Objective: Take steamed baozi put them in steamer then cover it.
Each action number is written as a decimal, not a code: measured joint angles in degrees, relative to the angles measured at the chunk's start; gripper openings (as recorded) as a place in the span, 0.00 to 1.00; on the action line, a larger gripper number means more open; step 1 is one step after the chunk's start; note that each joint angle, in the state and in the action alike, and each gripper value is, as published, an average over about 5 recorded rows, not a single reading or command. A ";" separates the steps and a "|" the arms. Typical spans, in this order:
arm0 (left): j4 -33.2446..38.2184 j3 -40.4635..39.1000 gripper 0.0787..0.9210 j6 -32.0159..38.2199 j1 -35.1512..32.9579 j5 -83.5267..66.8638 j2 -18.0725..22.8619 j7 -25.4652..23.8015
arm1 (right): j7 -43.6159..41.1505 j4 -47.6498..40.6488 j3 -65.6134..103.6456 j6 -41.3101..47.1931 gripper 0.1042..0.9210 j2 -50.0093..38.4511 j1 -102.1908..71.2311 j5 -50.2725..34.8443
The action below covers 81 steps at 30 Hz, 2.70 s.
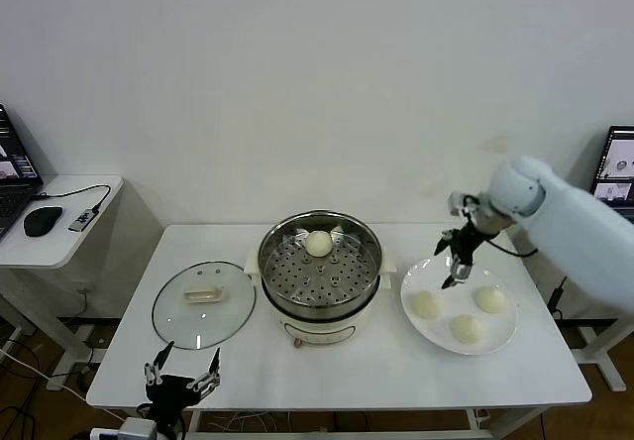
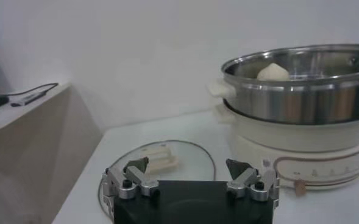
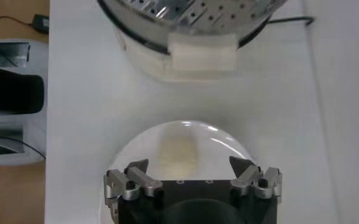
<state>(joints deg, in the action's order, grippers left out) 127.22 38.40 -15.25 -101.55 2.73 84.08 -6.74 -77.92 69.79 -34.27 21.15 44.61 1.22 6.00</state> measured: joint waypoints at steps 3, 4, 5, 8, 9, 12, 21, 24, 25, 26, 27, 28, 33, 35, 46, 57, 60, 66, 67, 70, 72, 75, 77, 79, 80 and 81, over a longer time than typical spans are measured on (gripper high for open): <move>-0.40 0.24 0.88 -0.01 -0.06 0.04 -0.12 0.01 | 0.69 -1.09 0.88 -0.88 0.88 1.18 -1.79 2.03; -0.50 0.29 0.88 -0.01 -0.07 0.05 -0.11 0.01 | 0.95 -1.46 1.16 -1.16 0.88 1.58 -2.30 2.69; -0.57 0.34 0.88 -0.01 -0.12 0.07 -0.10 0.01 | 1.21 -1.83 1.44 -1.44 0.88 1.99 -2.78 3.35; -0.61 0.46 0.88 -0.01 -0.35 0.09 -0.14 -0.04 | 1.86 -2.92 2.12 -2.26 0.88 3.18 -3.85 5.35; -0.64 0.51 0.88 -0.01 -0.42 0.09 -0.16 -0.05 | 1.99 -3.31 2.28 -2.53 0.88 3.58 -4.10 6.00; -0.89 0.61 0.88 -0.01 -0.47 0.10 -0.17 -0.06 | 2.09 -4.38 2.50 -3.23 0.88 4.67 -4.65 7.78; -1.77 0.42 0.88 0.01 -0.32 0.11 -0.05 -0.03 | 2.53 -7.12 3.01 -4.87 0.88 7.03 -6.46 12.27; -2.09 0.43 0.88 0.02 -0.06 0.08 -0.11 -0.03 | 2.99 -7.94 3.30 -5.25 0.88 7.67 -6.93 13.22; -2.21 0.42 0.88 0.03 0.03 0.07 -0.12 -0.03 | 3.19 -8.22 3.41 -5.33 0.88 7.90 -7.09 13.49; -2.34 0.40 0.88 0.04 0.12 0.06 -0.13 -0.03 | 3.37 -8.46 3.48 -5.40 0.88 8.12 -7.24 13.73; -2.46 0.36 0.88 0.05 0.18 0.05 -0.12 -0.02 | 3.54 -8.66 3.53 -5.45 0.88 8.33 -7.38 13.94; -2.59 0.30 0.88 0.07 0.23 0.04 -0.12 -0.02 | 3.70 -8.85 3.56 -5.48 0.88 8.53 -7.51 14.15; -3.06 -0.03 0.88 0.16 0.23 0.02 -0.05 -0.01 | 4.27 -9.72 3.56 -5.71 0.88 9.47 -8.02 15.09; -3.17 -0.08 0.88 0.17 0.27 0.03 -0.01 -0.01 | 4.48 -10.10 3.56 -5.81 0.88 9.81 -8.15 15.40; -4.24 -0.43 0.88 0.24 0.69 0.20 0.25 -0.01 | 5.55 -12.22 3.85 -6.27 0.85 11.28 -8.62 16.06; -4.86 -0.44 0.88 0.24 1.15 0.21 0.31 -0.11 | 5.47 -13.33 4.42 -6.34 0.68 11.46 -8.73 15.90; -5.09 -0.45 0.88 0.24 1.39 0.20 0.35 -0.12 | 5.26 -13.32 4.71 -6.19 0.63 11.17 -8.55 15.64; -5.76 -0.70 0.88 0.24 1.99 0.13 0.50 -0.09 | 4.60 -12.84 5.08 -5.66 0.59 10.18 -7.70 14.75; -5.86 -0.75 0.88 0.24 2.08 0.12 0.51 -0.08 | 4.46 -12.64 5.08 -5.52 0.58 9.94 -7.52 14.55; -5.98 -0.92 0.88 0.25 2.27 0.07 0.45 -0.07 | 4.00 -11.83 4.77 -5.08 0.57 9.07 -6.86 13.78; -5.97 -1.04 0.88 0.25 2.40 0.02 0.41 -0.07 | 3.64 -11.03 4.26 -4.74 0.56 8.34 -6.11 13.06; -5.89 -1.22 0.88 0.25 2.64 -0.01 0.40 -0.04 | 3.01 -9.40 2.80 -4.09 0.56 7.04 -4.09 11.50; -5.78 -1.31 0.88 0.25 2.82 0.02 0.39 0.03 | 2.56 -8.13 1.20 -3.52 0.56 6.14 -2.00 10.01; -5.58 -1.31 0.88 0.24 2.92 0.10 0.32 0.10 | 2.11 -6.76 -0.92 -2.84 0.56 5.39 0.71 8.12; -5.45 -1.27 0.88 0.23 2.94 0.13 0.25 0.11 | 1.88 -6.08 -2.18 -2.45 0.56 5.10 2.29 6.99; -5.31 -1.20 0.88 0.22 2.93 0.15 0.15 0.12 | 1.65 -5.44 -3.53 -2.06 0.56 4.91 4.00 5.78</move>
<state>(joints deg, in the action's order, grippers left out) 121.91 37.20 -15.03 -98.62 2.88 84.24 -6.62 -76.27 64.35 -37.80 19.10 49.52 5.22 11.78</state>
